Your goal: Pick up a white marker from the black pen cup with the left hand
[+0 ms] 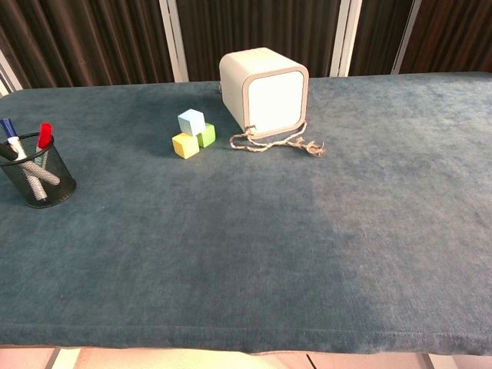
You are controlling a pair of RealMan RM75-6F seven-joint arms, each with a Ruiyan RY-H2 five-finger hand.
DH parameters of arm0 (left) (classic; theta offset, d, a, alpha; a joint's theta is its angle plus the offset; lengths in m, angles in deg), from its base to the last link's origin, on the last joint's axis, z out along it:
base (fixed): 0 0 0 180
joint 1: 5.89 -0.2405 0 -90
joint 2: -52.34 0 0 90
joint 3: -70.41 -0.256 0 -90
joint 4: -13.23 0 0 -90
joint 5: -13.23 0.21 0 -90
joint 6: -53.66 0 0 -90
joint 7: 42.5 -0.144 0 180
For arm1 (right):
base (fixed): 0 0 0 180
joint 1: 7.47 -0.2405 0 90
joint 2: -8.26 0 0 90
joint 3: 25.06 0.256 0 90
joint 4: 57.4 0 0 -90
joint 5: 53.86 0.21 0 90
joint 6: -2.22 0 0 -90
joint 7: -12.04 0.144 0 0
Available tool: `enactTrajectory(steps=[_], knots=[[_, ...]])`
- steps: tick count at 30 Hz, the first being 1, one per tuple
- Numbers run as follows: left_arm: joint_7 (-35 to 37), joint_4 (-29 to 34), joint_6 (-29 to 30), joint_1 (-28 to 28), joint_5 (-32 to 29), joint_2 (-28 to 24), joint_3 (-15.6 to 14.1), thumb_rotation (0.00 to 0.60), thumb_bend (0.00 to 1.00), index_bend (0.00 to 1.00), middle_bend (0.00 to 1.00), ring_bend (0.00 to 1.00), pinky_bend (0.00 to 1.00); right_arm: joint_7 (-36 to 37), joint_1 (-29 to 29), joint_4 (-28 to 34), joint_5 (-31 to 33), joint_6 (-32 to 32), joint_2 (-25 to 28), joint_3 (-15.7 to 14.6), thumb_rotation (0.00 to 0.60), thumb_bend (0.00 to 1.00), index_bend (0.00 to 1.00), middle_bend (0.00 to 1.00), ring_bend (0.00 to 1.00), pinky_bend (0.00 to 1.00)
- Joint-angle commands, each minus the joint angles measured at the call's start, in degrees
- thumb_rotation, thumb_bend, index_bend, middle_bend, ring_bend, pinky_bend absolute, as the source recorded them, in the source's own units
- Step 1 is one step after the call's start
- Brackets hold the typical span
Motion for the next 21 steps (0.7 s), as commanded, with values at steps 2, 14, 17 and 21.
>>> enactTrajectory(steps=[2,14,17,21], knots=[[-0.1,0.0,-0.3,0.1,-0.2,0.0,0.0,0.6,0.3,0.0,0.0,0.0,0.0,0.5,-0.1,0.2,-0.1,-0.2,0.3,0.2,0.6,0.05,0.0,0.09,0.0,0.03],[-0.4,-0.2,-2.7,5.2,1.5,1.8,3.6,0.6,0.31,0.11,0.08,0.07,0.01,1.1,0.1,1.7,0.3,-2.8,2.7,1.8,0.6,0.05,0.0,0.09,0.0,0.03],[-0.8,-0.9,-4.9,8.8,2.3,3.3,5.7,0.6,0.32,0.19,0.16,0.14,0.08,0.6,0.0,2.4,0.2,-3.2,3.4,2.0,0.6,0.05,0.0,0.09,0.0,0.04],[-1.1,-4.0,-8.3,13.7,2.8,7.3,8.1,0.6,0.35,0.29,0.26,0.25,0.22,0.0,0.0,3.0,0.0,-3.0,3.7,1.9,0.6,0.05,0.0,0.09,0.0,0.04]])
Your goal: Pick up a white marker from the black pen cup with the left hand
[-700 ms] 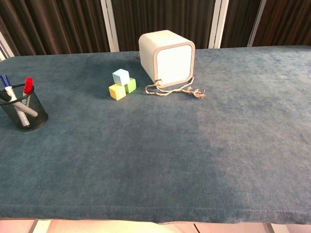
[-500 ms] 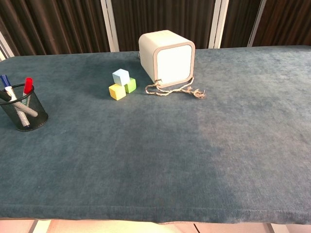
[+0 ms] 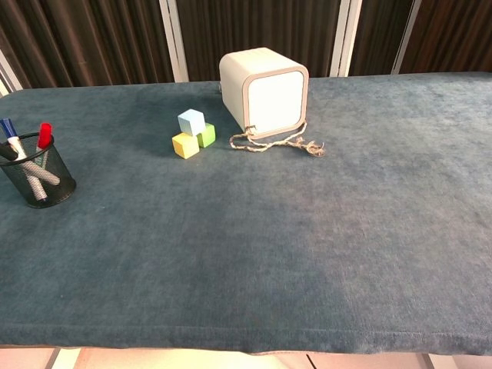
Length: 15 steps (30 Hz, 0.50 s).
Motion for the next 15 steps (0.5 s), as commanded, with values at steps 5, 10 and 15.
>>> enactTrajectory(steps=[5,10,15], knots=[[-4.9,-9.6,-8.1,8.9,-1.4,9.8,3.4,0.6,0.36,0.34,0.32,0.33,0.4,-0.9,-0.2,0.5,0.1,1.2,-0.2,-0.5,0.6,0.05,0.0,0.09,0.0,0.04],[-6.4,-14.2,-10.1,10.7,-4.0,14.3,3.6,0.6,0.36,0.36,0.34,0.37,0.45,-1.0,0.1,0.4,0.5,1.3,-0.2,-0.7,0.6,0.05,0.0,0.09,0.0,0.04],[-6.1,-18.4,-10.8,11.6,-5.6,17.4,3.3,0.6,0.36,0.39,0.36,0.4,0.53,-0.8,0.2,0.4,0.5,1.1,-0.2,-0.7,0.6,0.05,0.0,0.09,0.0,0.04]])
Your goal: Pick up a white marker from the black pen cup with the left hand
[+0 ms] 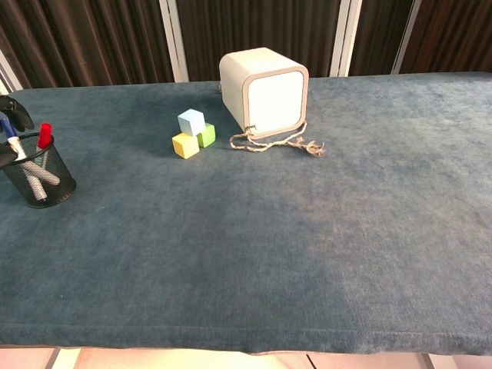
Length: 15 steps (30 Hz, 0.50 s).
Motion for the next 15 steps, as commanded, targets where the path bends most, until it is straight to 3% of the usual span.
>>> enactTrajectory(steps=[1,15], knots=[[0.2,-2.4,-0.2,0.6,-1.3,2.0,0.0,0.6,0.36,0.4,0.37,0.41,0.54,0.0,0.0,0.0,0.0,-0.1,0.0,0.0,0.6,0.05,0.0,0.09,0.0,0.03],[1.8,-6.7,1.2,0.5,-3.0,2.8,-0.6,0.6,0.4,0.49,0.44,0.47,0.59,0.0,-0.2,0.0,0.1,0.6,-0.3,-0.1,0.6,0.05,0.0,0.09,0.0,0.04]])
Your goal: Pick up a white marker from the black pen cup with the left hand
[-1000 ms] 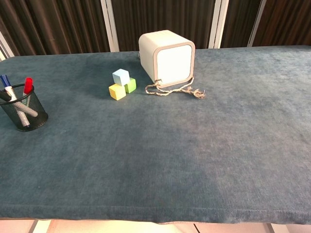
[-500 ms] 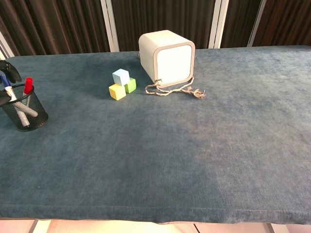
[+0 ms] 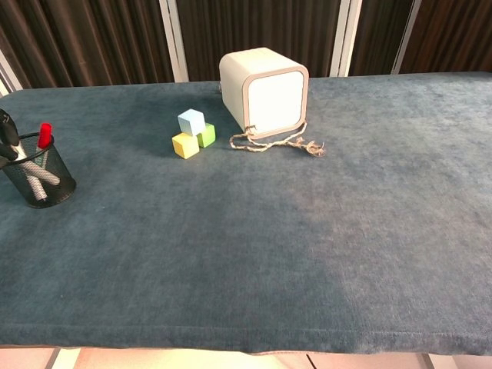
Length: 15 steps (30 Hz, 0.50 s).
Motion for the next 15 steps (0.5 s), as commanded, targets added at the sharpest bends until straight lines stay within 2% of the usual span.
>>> enactTrajectory(steps=[1,9,15], knots=[[0.5,-0.3,-0.1,0.0,-0.4,-0.1,-0.1,0.6,0.42,0.5,0.45,0.48,0.59,0.0,0.0,0.0,0.0,0.0,0.0,0.0,0.6,0.05,0.0,0.09,0.0,0.03],[1.4,-1.3,-0.3,0.5,-0.7,0.1,-0.4,0.6,0.46,0.54,0.52,0.53,0.62,-0.2,0.1,0.3,0.2,0.1,0.1,-0.1,0.6,0.05,0.0,0.09,0.0,0.04],[3.6,-1.2,-0.1,0.8,-0.6,0.1,-0.5,0.6,0.5,0.6,0.66,0.64,0.65,-0.2,0.1,0.4,0.3,0.2,0.1,-0.1,0.6,0.05,0.0,0.09,0.0,0.03]])
